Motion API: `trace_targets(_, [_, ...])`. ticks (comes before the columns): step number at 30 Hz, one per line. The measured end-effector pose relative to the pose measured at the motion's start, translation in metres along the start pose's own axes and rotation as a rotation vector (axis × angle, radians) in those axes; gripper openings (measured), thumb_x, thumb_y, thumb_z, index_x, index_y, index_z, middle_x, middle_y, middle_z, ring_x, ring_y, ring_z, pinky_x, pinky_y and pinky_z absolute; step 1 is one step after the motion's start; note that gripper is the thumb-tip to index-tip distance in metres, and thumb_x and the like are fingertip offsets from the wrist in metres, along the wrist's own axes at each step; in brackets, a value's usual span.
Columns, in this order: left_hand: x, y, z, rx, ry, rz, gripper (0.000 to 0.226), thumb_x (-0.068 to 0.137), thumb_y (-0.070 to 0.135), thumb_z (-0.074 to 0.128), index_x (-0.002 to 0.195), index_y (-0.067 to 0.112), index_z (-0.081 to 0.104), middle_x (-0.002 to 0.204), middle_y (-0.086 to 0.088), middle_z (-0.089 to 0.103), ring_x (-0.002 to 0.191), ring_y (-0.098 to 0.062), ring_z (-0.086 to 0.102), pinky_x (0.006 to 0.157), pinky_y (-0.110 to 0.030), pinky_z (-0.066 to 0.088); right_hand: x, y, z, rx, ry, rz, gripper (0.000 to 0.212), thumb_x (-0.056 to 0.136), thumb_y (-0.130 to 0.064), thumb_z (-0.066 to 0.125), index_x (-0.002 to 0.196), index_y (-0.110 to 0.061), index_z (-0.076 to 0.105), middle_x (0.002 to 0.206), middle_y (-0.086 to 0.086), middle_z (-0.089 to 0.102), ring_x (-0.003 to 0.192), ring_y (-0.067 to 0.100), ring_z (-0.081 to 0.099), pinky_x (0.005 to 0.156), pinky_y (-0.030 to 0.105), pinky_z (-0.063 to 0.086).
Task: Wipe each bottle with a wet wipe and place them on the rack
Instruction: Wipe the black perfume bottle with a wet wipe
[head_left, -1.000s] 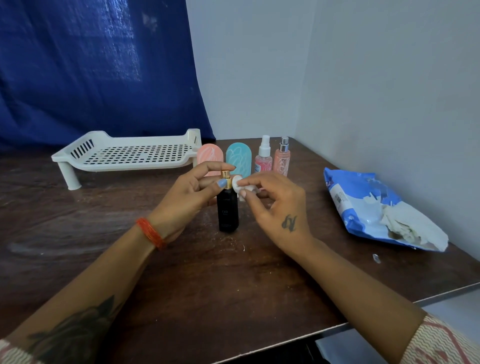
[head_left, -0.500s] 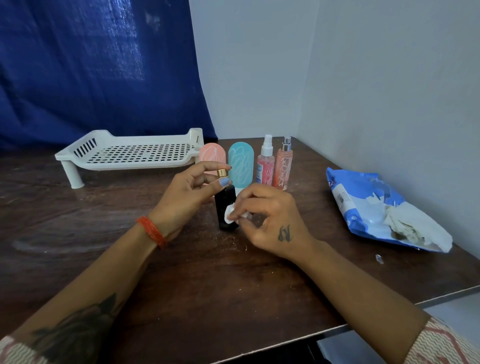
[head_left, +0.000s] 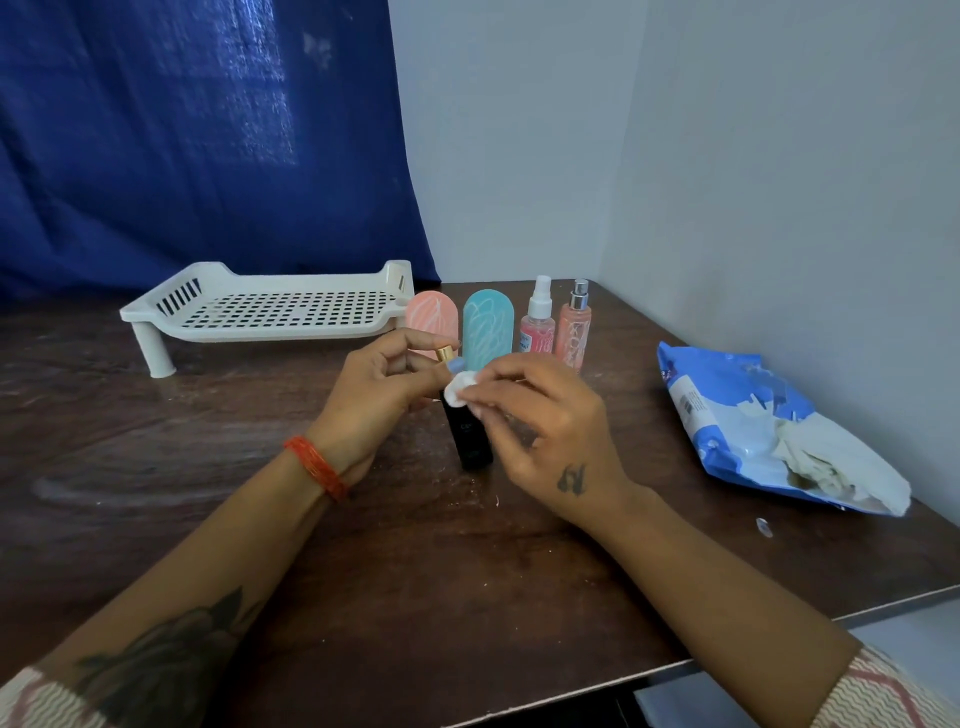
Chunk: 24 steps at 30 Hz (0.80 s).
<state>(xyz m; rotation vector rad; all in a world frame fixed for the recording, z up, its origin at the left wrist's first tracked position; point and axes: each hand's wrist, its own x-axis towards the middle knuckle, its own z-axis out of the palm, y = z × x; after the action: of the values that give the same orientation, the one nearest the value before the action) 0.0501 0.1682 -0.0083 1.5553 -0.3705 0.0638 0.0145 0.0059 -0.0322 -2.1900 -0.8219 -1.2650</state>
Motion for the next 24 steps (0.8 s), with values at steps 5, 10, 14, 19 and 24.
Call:
trace_targets(5, [-0.001, 0.001, 0.001, -0.028, 0.049, -0.011, 0.017, 0.076, 0.005, 0.069, 0.089, 0.016, 0.066, 0.066, 0.000, 0.065, 0.062, -0.005, 0.062, 0.062, -0.018, 0.052, 0.001, -0.003, 0.003, -0.018, -0.102, -0.072, 0.016, 0.076, 0.001, 0.067, 0.090, -0.007, 0.073, 0.093, 0.010, 0.065, 0.085, 0.022, 0.057, 0.077, 0.026, 0.045])
trace_targets(10, [0.000, 0.001, 0.000, 0.013, 0.072, 0.036, 0.017, 0.077, 0.005, 0.069, 0.085, 0.018, 0.066, 0.070, -0.006, 0.059, 0.070, -0.010, 0.059, 0.072, -0.025, 0.052, -0.004, -0.006, -0.001, -0.018, -0.281, -0.077, 0.014, 0.064, -0.001, 0.066, 0.071, -0.010, 0.074, 0.079, 0.003, 0.064, 0.073, 0.018, 0.055, 0.063, 0.032, 0.048])
trace_targets(14, [0.001, 0.000, -0.001, 0.082, 0.064, 0.101, 0.017, 0.076, 0.008, 0.072, 0.085, 0.021, 0.065, 0.069, -0.002, 0.062, 0.068, -0.005, 0.060, 0.066, -0.018, 0.051, -0.004, -0.006, -0.002, -0.038, -0.360, -0.020, 0.011, 0.060, -0.005, 0.064, 0.062, -0.012, 0.073, 0.072, -0.001, 0.063, 0.068, 0.016, 0.057, 0.059, 0.031, 0.050])
trace_targets(19, [0.001, -0.002, 0.000, 0.369, 0.019, 0.250, 0.018, 0.079, 0.022, 0.072, 0.090, 0.034, 0.062, 0.084, 0.002, 0.065, 0.068, -0.004, 0.058, 0.068, -0.020, 0.050, -0.005, -0.001, -0.001, -0.190, -0.264, 0.129, 0.013, 0.061, -0.010, 0.058, 0.058, -0.011, 0.071, 0.064, 0.000, 0.061, 0.061, 0.015, 0.057, 0.055, 0.027, 0.051])
trace_targets(24, [-0.004, 0.000, 0.003, 0.483, -0.043, 0.311, 0.025, 0.085, 0.025, 0.066, 0.103, 0.039, 0.058, 0.097, 0.013, 0.063, 0.075, -0.004, 0.061, 0.068, -0.018, 0.052, 0.003, 0.002, -0.005, -0.074, 0.145, 0.234, 0.013, 0.075, -0.011, 0.061, 0.078, -0.008, 0.074, 0.082, 0.004, 0.064, 0.077, 0.011, 0.059, 0.072, 0.014, 0.046])
